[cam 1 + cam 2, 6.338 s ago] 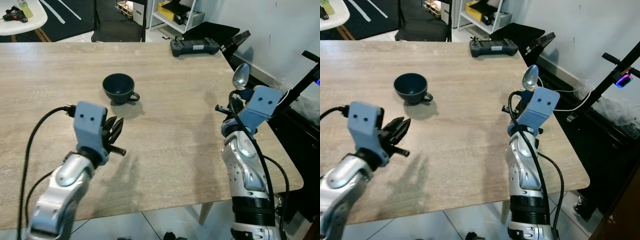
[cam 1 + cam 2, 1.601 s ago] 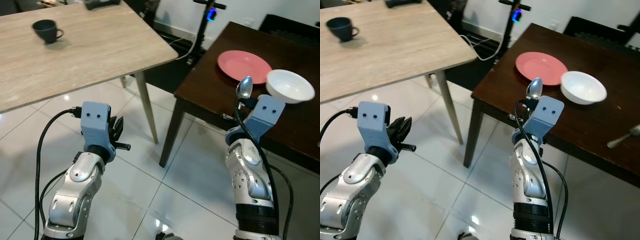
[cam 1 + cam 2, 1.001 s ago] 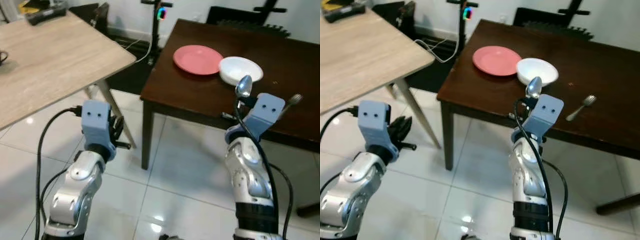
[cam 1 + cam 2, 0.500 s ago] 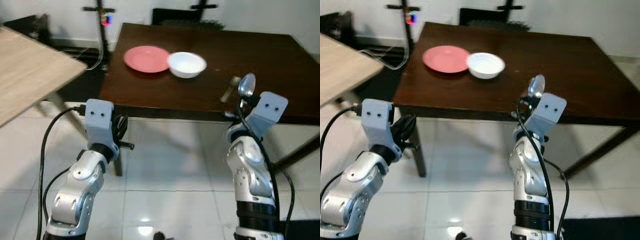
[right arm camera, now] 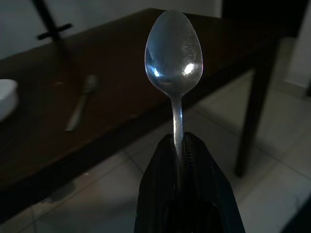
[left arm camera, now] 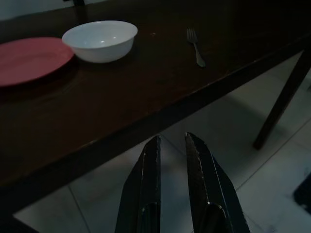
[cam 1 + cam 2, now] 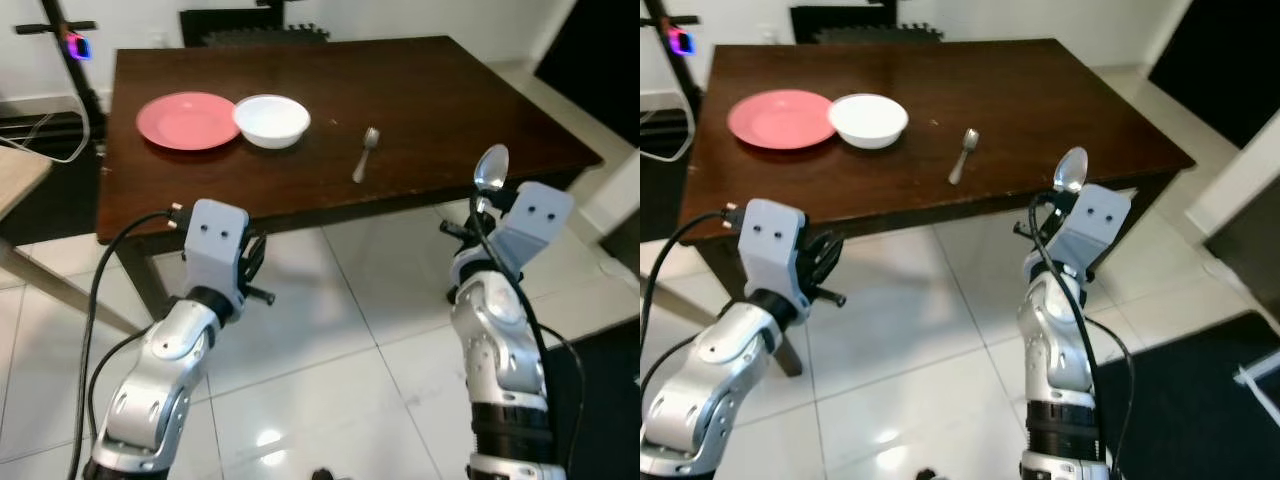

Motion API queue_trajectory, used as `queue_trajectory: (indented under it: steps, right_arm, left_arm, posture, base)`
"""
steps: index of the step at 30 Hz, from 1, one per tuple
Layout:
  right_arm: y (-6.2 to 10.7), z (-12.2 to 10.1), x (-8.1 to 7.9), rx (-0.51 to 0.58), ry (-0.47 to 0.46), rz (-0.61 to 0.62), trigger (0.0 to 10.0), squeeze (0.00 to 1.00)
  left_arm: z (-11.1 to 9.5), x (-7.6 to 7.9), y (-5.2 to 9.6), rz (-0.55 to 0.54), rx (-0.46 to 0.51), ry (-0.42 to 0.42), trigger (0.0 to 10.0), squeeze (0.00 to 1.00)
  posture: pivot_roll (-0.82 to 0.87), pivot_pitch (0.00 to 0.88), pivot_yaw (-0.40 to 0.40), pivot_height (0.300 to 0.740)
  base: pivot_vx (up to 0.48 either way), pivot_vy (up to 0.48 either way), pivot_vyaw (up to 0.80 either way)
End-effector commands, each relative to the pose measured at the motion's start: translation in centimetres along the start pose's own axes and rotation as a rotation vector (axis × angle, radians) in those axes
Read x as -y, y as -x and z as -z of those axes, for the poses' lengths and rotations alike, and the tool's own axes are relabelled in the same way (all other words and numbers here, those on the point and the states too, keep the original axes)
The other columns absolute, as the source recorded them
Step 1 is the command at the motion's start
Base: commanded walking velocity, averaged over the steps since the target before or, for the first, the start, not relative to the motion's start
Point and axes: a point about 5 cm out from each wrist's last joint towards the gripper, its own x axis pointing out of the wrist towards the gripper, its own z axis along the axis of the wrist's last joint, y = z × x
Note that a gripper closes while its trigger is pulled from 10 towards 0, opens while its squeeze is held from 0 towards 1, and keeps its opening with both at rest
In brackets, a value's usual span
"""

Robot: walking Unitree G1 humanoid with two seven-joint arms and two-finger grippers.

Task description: Setting the table

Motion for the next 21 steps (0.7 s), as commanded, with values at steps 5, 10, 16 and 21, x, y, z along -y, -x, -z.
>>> queue_trajectory:
  steps: [5, 10, 16, 21]
  right_arm:
    - [0.0, -0.5, -0.2, 0.026, 0.028, -0.036, 10.0, 0.0]
    - [0.4, -2.3, -2.3, 0.125, -0.005, -0.202, 10.0, 0.0]
    - [0.6, -2.6, -2.8, 0.142, -0.014, -0.234, 10.0, 0.0]
    - [0.6, -2.6, -2.8, 0.143, -0.014, -0.24, 10.0, 0.0]
  left_arm:
    - [-0.2, -0.1, -0.1, -0.021, 0.018, 0.017, 10.0, 0.0]
    - [-0.4, -0.5, -0.2, -0.068, 0.048, -0.014, 10.0, 0.0]
    - [-0.4, -0.5, -0.2, -0.07, 0.051, -0.017, 10.0, 0.0]
    - [-0.3, -0.4, -0.2, -0.071, 0.053, -0.017, 10.0, 0.0]
  posture:
    - [0.09, 0.116, 0.018, 0.74]
    - [0.08, 0.12, 0.015, 0.74]
    - [0.08, 0.123, 0.014, 0.74]
    - [0.08, 0.124, 0.014, 0.74]
  base:
    - [0.0, 0.0, 0.0]
    - [0.163, 0.0, 0.0]
    - [0.476, 0.0, 0.0]
    - [0.475, 0.0, 0.0]
